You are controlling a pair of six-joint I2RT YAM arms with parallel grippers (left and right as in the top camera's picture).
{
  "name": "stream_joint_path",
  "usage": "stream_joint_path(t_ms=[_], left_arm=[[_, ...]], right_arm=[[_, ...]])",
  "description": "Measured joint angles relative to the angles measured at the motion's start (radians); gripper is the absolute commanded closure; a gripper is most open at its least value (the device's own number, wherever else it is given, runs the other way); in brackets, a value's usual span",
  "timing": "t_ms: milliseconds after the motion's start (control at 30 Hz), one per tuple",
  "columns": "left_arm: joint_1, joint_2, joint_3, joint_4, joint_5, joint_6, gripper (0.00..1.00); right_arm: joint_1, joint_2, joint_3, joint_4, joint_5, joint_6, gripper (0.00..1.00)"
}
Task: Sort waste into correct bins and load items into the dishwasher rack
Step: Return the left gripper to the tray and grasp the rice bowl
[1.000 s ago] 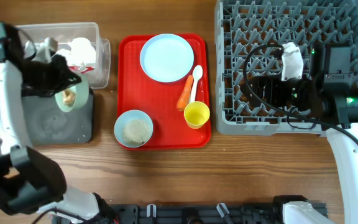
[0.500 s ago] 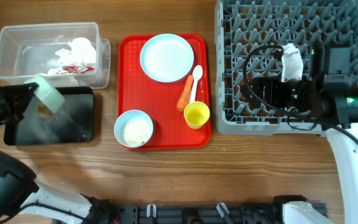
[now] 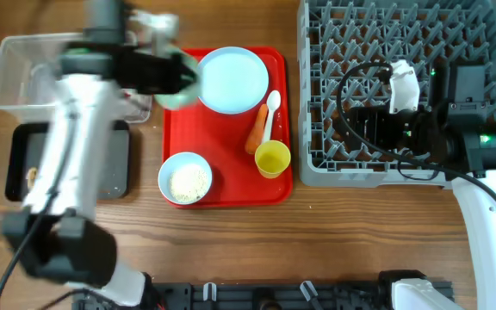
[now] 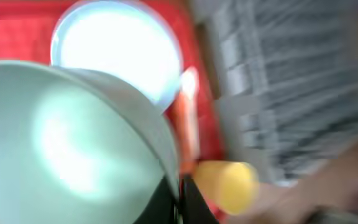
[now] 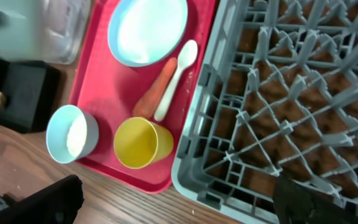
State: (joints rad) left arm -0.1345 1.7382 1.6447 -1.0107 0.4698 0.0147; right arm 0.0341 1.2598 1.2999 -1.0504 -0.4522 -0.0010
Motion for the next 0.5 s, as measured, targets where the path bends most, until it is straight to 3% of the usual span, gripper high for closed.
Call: stream_joint_path(t_ms=[100,233,267,300,333,400,500], left_arm=[[-0.22,0.111,-0.002,-0.013,-0.358,-0.085,0.96],[-0.318,0.246,-0.003,-0.044,-0.541,-0.172,0.94],[-0.325,0.268,-0.003,-0.047,-0.555,-0.179,0.87],[-0.33,0.284,-0.003,-0.047,-0.562,-0.183,0.61],[-0.333,0.303,-0.003,-0.048,-0.577,-0.192,0.53],[-0.331,0.308,-0.003,-0.048,-0.59,-0.193,0.46],[-0.315,0.311,0.06,-0.193,-0.622,-0.201,0.48]], right_arm=[[0.0,0.0,0.0,-0.004,0.0,0.0,0.0],[0.0,0.0,0.0,-0.005,0.0,0.0,0.0],[0.0,0.0,0.0,-0.005,0.0,0.0,0.0],[0.0,0.0,0.0,-0.005,0.0,0.0,0.0],[0.0,0.0,0.0,-0.007,0.0,0.0,0.0],[0.0,0.0,0.0,-0.008,0.0,0.0,0.0],[0.0,0.0,0.0,-0.011,0.0,0.0,0.0]])
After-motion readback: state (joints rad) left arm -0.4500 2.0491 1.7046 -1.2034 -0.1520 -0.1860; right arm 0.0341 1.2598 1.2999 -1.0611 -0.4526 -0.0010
